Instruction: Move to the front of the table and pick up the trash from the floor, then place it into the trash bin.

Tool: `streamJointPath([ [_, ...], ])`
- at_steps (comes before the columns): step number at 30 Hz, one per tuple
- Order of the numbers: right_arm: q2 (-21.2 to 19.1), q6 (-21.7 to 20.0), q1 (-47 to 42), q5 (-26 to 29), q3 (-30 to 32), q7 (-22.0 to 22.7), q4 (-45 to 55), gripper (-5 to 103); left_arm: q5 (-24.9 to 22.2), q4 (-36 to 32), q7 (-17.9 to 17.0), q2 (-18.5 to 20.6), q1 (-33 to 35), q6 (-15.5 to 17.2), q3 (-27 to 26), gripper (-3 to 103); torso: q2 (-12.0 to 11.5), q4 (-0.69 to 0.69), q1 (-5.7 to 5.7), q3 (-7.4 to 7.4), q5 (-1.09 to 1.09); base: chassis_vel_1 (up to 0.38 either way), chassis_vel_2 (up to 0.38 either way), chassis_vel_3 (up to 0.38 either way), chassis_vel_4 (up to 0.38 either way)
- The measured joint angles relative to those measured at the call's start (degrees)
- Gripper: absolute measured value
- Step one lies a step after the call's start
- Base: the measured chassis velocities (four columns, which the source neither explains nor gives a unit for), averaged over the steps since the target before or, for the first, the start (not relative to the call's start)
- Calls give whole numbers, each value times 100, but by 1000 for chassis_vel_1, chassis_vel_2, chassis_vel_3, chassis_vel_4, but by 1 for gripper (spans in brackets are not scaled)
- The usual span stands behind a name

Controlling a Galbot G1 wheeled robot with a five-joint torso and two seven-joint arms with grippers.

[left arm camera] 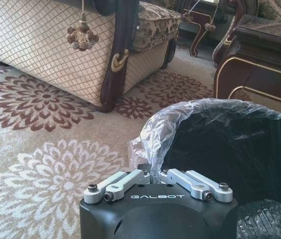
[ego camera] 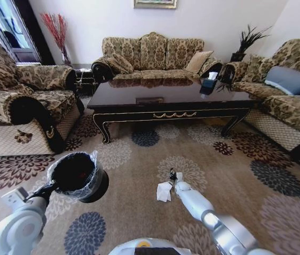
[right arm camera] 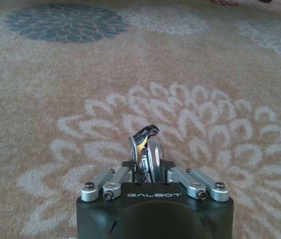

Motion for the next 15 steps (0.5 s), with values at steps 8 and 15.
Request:
streamJointPath([
  [8,-341,87,-203,265,-139,10,989,24,-22,64,-4,5,-76,5,157,3,0,1,0,0,0,0,0,0,0],
  [15,-952,1172,-419,-50,-416,-429,2727,24,-423,90,-202,-117,-243,28,468,3,0,-2,0,0,0,0,0,0,0],
])
